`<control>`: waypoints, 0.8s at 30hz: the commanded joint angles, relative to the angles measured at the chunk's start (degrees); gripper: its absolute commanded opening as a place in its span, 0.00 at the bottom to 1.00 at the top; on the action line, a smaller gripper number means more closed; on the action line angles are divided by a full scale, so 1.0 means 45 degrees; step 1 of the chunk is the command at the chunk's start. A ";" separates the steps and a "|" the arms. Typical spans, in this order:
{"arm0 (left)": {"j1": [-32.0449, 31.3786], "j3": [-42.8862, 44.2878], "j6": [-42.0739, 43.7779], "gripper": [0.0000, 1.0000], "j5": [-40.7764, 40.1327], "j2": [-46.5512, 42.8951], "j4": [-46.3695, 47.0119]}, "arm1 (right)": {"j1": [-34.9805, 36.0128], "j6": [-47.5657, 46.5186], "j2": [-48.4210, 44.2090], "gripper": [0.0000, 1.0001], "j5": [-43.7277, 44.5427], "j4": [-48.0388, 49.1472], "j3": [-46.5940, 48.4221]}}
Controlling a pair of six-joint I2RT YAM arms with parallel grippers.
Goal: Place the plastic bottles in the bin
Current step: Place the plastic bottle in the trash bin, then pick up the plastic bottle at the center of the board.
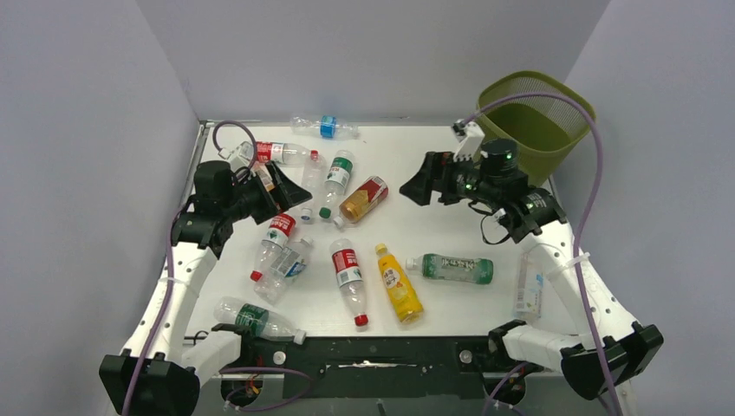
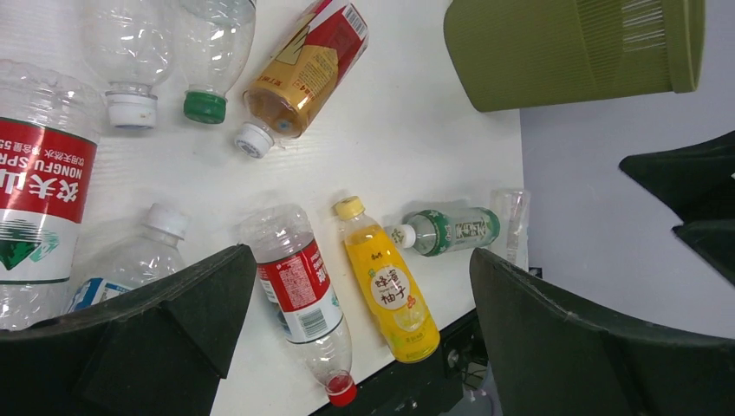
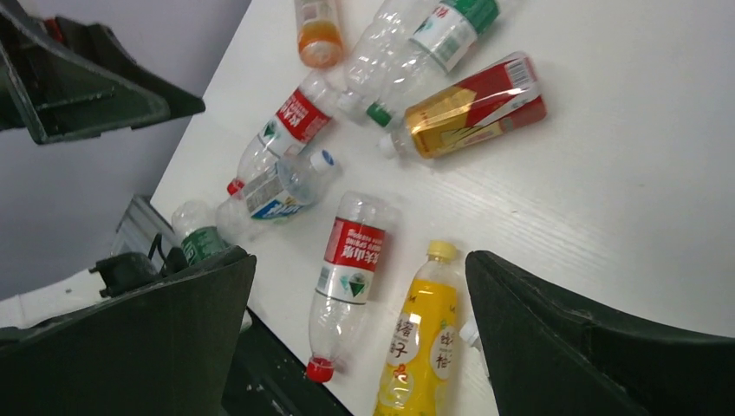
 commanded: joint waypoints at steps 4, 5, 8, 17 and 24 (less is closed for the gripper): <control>-0.0034 0.0093 -0.0140 0.98 -0.0398 -0.0815 -0.0187 | 0.3873 -0.0076 0.0762 0.98 0.3783 -0.0500 -0.0065; -0.0099 0.0219 0.0024 0.98 -0.0603 -0.0903 -0.0590 | 0.4167 0.0082 0.0971 0.98 0.4019 -0.0571 -0.0114; -0.0998 0.0737 0.0546 0.98 -0.2001 -0.0749 -0.2248 | 0.5351 0.0817 0.1602 0.98 0.4793 -0.0409 -0.0307; -0.1718 0.0602 0.0015 0.98 -0.3160 -0.1081 -0.1260 | 0.8033 0.2065 0.2753 0.98 0.7169 -0.0021 -0.0328; -0.4435 0.0817 -0.0749 0.98 -0.5751 -0.0777 -0.0546 | 0.8140 0.1906 0.2448 0.98 0.7194 -0.0215 -0.0545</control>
